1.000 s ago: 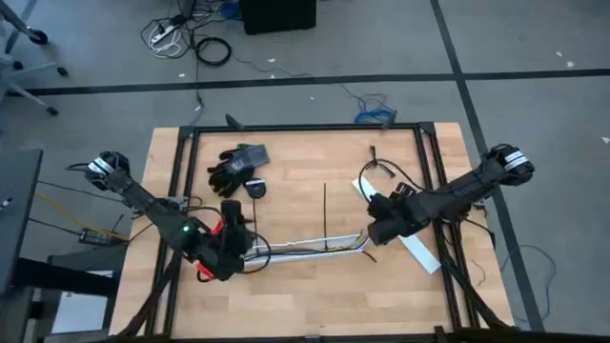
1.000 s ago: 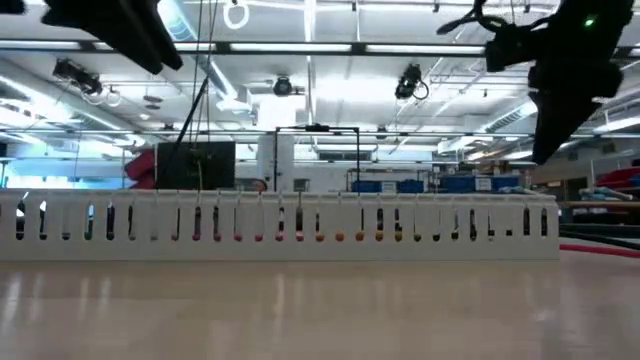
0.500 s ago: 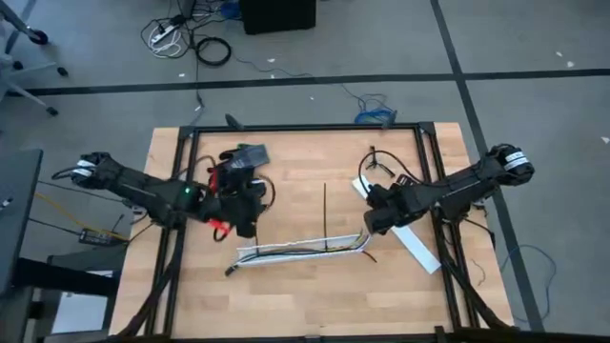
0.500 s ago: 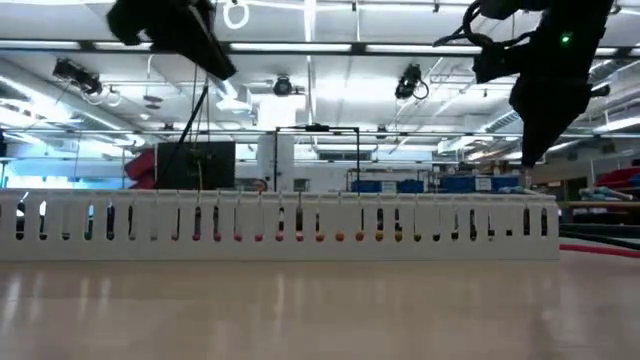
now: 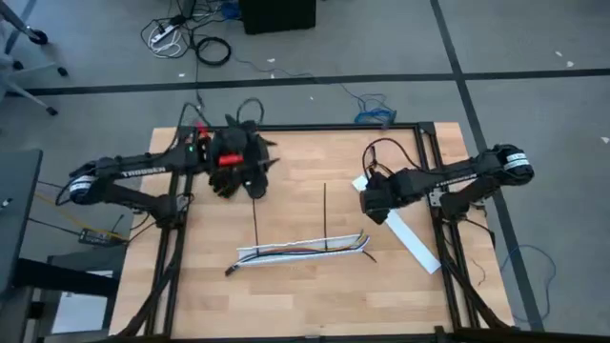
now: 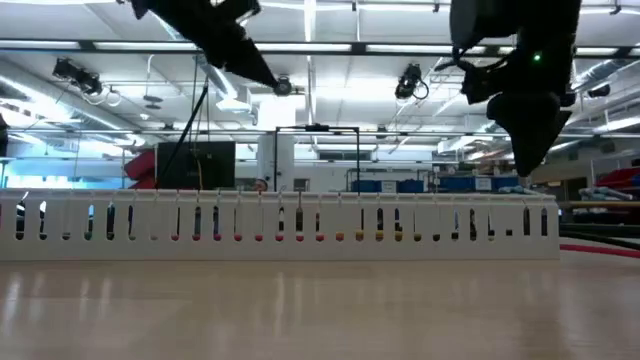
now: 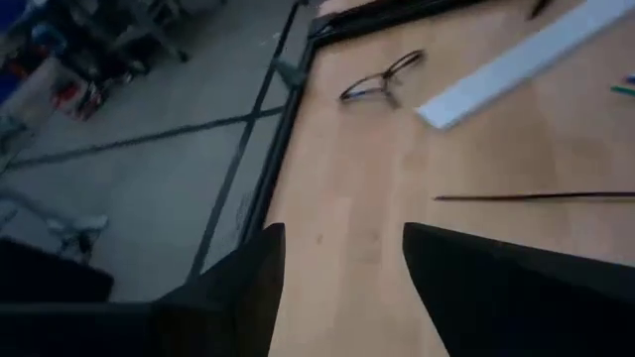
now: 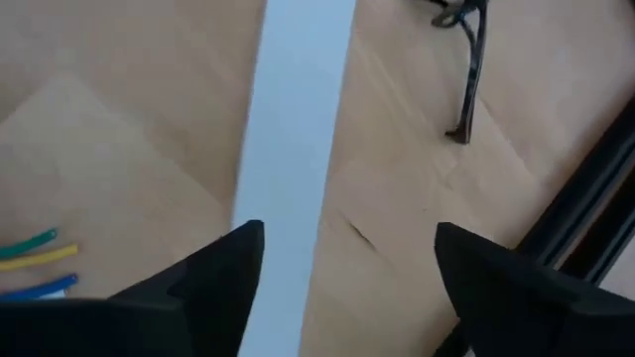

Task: Ziptie cables
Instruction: Close the white cable duct cover

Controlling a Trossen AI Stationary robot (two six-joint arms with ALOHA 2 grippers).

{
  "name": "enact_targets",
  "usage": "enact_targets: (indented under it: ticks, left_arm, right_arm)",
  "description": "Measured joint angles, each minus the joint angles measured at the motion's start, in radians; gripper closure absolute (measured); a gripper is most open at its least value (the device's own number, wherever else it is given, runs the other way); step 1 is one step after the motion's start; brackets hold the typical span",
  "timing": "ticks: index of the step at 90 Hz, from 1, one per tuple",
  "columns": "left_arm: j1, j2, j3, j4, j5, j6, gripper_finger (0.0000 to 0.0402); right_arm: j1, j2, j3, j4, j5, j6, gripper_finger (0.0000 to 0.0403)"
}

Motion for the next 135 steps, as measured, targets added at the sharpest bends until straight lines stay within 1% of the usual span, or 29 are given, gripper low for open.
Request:
enact_targets:
  ticks: [10, 21, 32, 41, 60, 66, 84, 94, 135]
  left_arm:
    - [0.041, 0.0, 0.0, -0.037, 0.023, 0.006, 0.0202]
    - [0.048, 0.0, 0.0, -0.046, 0.047, 0.009, 0.0203]
    - [0.047, 0.0, 0.0, -0.046, 0.08, 0.028, 0.0204]
    - [0.047, 0.0, 0.0, -0.047, 0.08, 0.034, 0.0204]
    - [0.047, 0.0, 0.0, -0.048, 0.079, 0.039, 0.0204]
    - [0.047, 0.0, 0.0, -0.048, 0.079, 0.039, 0.0204]
    - [0.047, 0.0, 0.0, -0.048, 0.078, 0.038, 0.0204]
    - [0.047, 0.0, 0.0, -0.048, 0.077, 0.038, 0.0204]
    - [0.047, 0.0, 0.0, -0.048, 0.076, 0.037, 0.0204]
  right_arm:
    - [-0.024, 0.0, 0.0, 0.0, -0.022, -0.009, 0.0073]
    - [-0.037, 0.009, -0.007, 0.02, -0.048, -0.007, 0.0052]
    - [-0.056, 0.026, -0.049, 0.059, -0.093, -0.009, 0.0037]
    - [-0.074, 0.029, -0.11, 0.145, -0.121, -0.029, 0.003]
    - [-0.125, 0.027, -0.225, 0.352, -0.218, -0.109, 0.0036]
    - [-0.146, 0.027, -0.25, 0.392, -0.244, -0.136, 0.004]
    - [-0.199, 0.027, -0.282, 0.424, -0.251, -0.197, 0.005]
    - [-0.213, 0.027, -0.292, 0.449, -0.273, -0.218, 0.0054]
    - [-0.229, 0.026, -0.303, 0.472, -0.322, -0.21, 0.0059]
